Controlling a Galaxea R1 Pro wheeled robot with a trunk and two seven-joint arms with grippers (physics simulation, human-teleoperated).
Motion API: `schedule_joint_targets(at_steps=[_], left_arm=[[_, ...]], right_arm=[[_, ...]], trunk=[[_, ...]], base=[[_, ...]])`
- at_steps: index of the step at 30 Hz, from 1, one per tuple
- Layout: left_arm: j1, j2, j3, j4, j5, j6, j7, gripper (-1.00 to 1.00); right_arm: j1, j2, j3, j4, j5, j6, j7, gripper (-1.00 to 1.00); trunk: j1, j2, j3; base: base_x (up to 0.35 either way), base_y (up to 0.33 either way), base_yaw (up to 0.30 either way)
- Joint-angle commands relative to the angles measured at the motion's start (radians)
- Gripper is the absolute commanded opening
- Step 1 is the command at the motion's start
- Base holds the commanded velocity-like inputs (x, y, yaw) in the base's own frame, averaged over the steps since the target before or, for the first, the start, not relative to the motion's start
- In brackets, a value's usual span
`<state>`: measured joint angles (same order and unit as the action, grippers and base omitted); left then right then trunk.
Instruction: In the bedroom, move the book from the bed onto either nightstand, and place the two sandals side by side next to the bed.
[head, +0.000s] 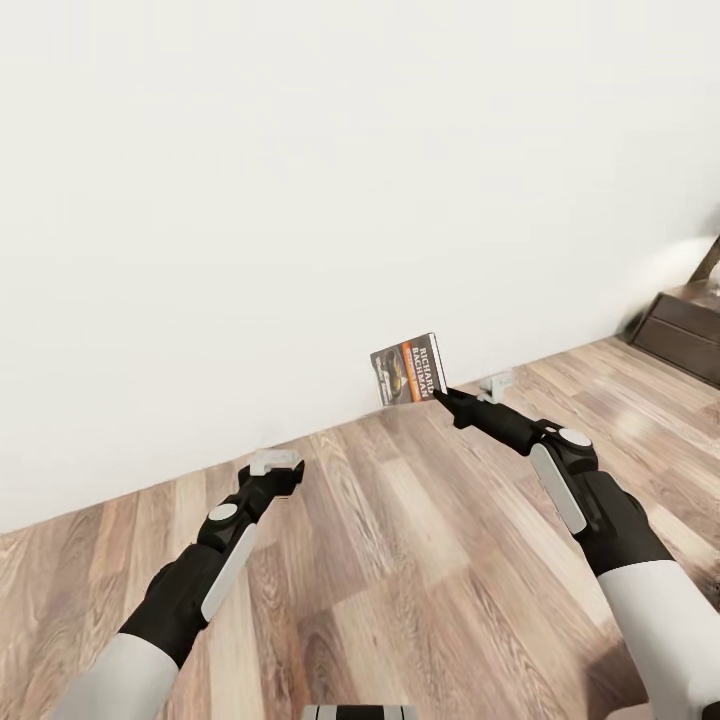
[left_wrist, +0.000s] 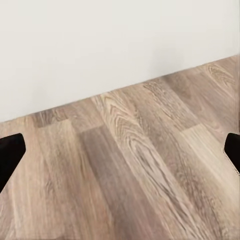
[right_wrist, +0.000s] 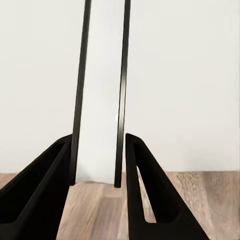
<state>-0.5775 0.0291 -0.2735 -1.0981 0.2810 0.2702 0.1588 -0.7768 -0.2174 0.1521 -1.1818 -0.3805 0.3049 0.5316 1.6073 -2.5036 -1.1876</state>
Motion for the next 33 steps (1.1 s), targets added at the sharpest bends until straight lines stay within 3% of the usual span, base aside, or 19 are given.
schedule_joint_targets(at_steps=[1,21,33], left_arm=[[0.0,0.002,-0.004,-0.002,0.01,0.003,0.01,1.0],[0.0,0.002,-0.001,-0.006,0.01,0.003,0.011,1.0],[0.0,0.002,0.0,-0.007,0.013,0.001,0.013,1.0]], right_arm=[[-0.001,0.0,0.001,-0.001,-0.014,0.009,-0.001,-1.0],[-0.001,0.0,0.0,-0.001,-0.015,0.008,0.008,-1.0],[-0.001,0.0,0.001,-0.001,-0.015,0.009,0.009,-1.0]], trunk=[[0.0,0.0,-0.001],[0.0,0.0,-0.001],[0.0,0.0,-0.001]], base=[[0.33,0.122,-0.27],[0.32,0.146,-0.27],[0.054,0.018,-0.27]])
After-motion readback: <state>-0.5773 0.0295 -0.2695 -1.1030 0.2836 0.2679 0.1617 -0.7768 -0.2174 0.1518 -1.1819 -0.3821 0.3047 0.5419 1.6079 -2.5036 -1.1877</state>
